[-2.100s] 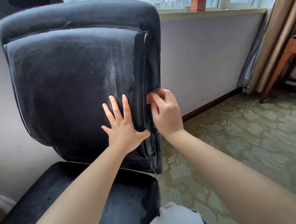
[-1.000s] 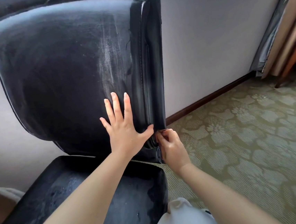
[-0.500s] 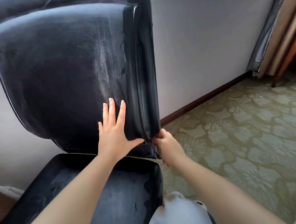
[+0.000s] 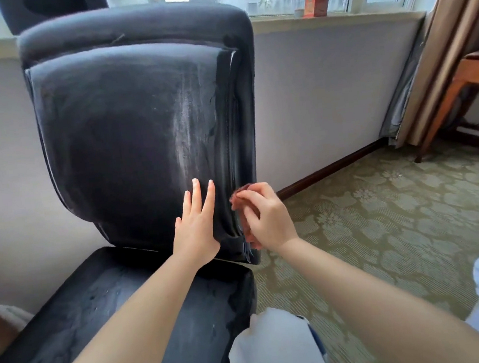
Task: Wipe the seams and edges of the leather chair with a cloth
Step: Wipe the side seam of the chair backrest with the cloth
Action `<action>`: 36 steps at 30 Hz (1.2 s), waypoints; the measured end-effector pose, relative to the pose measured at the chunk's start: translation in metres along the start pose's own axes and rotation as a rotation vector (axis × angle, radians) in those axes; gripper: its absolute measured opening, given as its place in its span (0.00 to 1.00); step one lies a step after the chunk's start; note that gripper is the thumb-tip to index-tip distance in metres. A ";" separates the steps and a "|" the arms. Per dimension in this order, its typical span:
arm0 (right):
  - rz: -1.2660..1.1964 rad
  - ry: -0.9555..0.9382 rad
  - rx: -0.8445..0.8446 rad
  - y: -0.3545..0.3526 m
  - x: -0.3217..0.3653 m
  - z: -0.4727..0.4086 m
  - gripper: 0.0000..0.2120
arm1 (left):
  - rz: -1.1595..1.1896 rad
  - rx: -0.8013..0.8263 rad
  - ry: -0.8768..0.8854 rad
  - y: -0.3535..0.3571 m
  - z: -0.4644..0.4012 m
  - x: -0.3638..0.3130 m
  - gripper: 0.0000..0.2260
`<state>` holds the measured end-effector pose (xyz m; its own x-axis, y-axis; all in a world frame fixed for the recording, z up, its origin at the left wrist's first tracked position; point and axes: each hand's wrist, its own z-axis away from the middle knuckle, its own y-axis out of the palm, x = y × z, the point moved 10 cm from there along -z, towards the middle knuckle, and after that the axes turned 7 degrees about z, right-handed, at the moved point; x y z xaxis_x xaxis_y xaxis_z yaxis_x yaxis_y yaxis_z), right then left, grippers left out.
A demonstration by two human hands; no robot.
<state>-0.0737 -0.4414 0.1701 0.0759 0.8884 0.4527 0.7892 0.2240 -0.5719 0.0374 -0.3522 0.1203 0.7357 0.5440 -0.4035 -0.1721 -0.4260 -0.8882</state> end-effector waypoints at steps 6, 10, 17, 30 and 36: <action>-0.072 0.158 0.035 0.029 -0.008 0.007 0.10 | 0.047 0.005 0.019 0.005 0.006 0.007 0.50; -0.052 0.114 -0.075 0.032 -0.007 0.011 0.08 | 0.040 -0.059 0.018 0.008 0.004 0.009 0.49; 0.001 0.118 -0.055 0.067 -0.039 0.040 0.08 | 0.105 -0.177 0.065 0.027 0.000 0.014 0.49; 0.146 0.288 0.327 0.116 -0.094 0.053 0.10 | 0.094 -0.216 0.089 0.039 -0.002 0.020 0.48; 0.165 0.246 0.243 0.084 -0.083 0.056 0.12 | 0.045 -0.162 0.061 0.034 0.006 0.016 0.45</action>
<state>-0.0477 -0.4738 0.0462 0.3575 0.8041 0.4750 0.5888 0.2007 -0.7830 0.0392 -0.3534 0.0817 0.7686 0.4793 -0.4237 -0.1015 -0.5626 -0.8205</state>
